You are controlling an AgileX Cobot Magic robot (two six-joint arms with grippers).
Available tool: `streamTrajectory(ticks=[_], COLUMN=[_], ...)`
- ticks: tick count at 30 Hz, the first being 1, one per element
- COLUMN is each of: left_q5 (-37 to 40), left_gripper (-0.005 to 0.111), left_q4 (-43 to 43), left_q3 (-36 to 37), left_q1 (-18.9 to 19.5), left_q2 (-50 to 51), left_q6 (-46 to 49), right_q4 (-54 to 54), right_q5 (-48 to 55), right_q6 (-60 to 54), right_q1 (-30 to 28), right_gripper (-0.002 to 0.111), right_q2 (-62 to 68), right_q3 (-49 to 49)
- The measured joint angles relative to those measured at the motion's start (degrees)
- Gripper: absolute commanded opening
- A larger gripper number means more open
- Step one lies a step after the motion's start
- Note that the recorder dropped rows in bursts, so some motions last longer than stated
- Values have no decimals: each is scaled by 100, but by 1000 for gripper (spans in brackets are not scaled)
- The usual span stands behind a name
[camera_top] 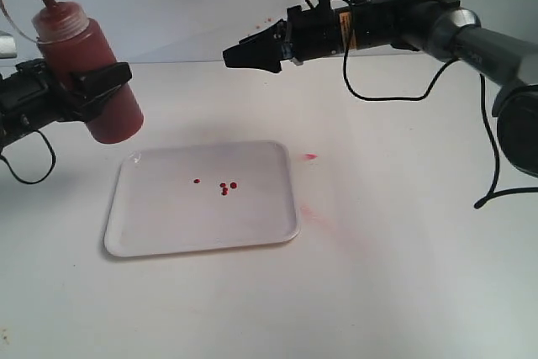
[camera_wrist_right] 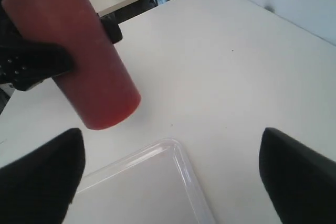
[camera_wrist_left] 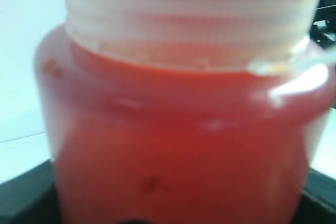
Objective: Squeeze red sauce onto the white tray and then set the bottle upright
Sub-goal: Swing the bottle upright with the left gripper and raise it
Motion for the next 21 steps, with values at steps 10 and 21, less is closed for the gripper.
streamTrajectory(ticks=[10, 21], left_q5=[-24, -26], left_gripper=[0, 0], left_q4=[289, 1289], left_q3=[-792, -2907], left_q1=[-542, -1073], left_q2=[431, 1270], left_q6=[-513, -1974], right_q4=[0, 0], right_q5=[10, 10], right_q6=[-625, -1766], right_q1=[-48, -343], right_gripper=[80, 77], right_q2=[-63, -63], right_q3=[0, 0])
